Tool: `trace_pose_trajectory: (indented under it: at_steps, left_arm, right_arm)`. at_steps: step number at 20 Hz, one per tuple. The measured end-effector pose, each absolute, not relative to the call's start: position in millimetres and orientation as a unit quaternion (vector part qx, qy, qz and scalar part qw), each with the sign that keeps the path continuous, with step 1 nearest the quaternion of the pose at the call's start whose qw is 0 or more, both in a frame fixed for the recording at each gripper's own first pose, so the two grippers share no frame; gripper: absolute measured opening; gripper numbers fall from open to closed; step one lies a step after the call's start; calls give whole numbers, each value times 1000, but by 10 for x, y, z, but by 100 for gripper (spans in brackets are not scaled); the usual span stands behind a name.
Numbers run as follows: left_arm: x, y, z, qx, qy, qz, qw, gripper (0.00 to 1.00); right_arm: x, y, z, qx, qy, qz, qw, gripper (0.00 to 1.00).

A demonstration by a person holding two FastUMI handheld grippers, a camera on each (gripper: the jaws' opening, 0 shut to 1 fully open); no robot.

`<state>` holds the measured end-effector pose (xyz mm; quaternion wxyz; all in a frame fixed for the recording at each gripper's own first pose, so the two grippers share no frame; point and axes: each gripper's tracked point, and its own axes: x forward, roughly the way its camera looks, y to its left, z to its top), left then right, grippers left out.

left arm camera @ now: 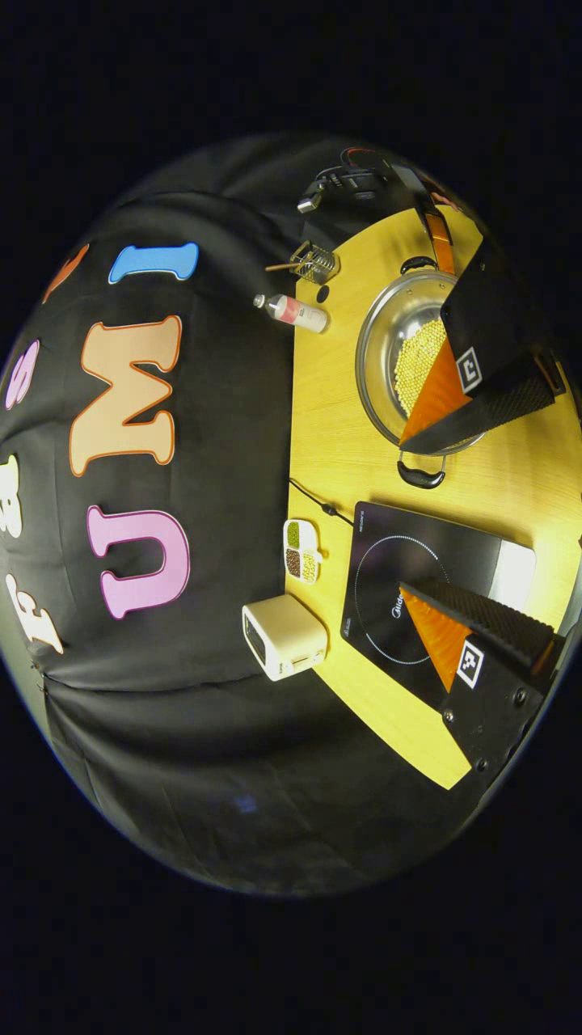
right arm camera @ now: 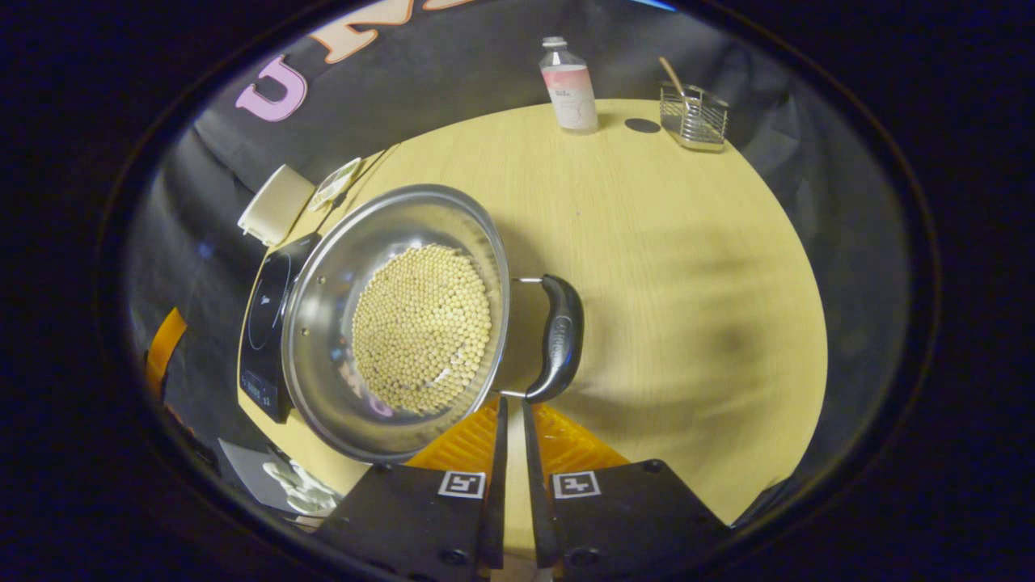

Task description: First push the handle of the pot to place it horizontally, then grasp the pot with both hands and set it on the induction cooktop.

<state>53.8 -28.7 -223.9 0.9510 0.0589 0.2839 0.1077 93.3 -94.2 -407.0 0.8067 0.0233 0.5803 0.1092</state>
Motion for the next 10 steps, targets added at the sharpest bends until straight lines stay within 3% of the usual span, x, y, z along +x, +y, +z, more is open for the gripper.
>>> trace_pose_trajectory:
  at_steps: [5,8,9,10]
  left_arm:
    - [575,-258,-2292,52,289,105,950,95]
    - [594,-230,-2306,49,290,106,950,95]
    - [591,-220,-2316,48,289,107,950,95]
    - [600,-206,-2318,47,290,107,950,95]
  right_arm:
    - [912,-936,-4090,22,583,125,803,16]
    - [767,-1265,-4358,-88,604,102,785,14]
    - [705,-1282,-4448,-107,606,110,780,22]
    - [632,-1281,-4540,-110,616,116,772,22]
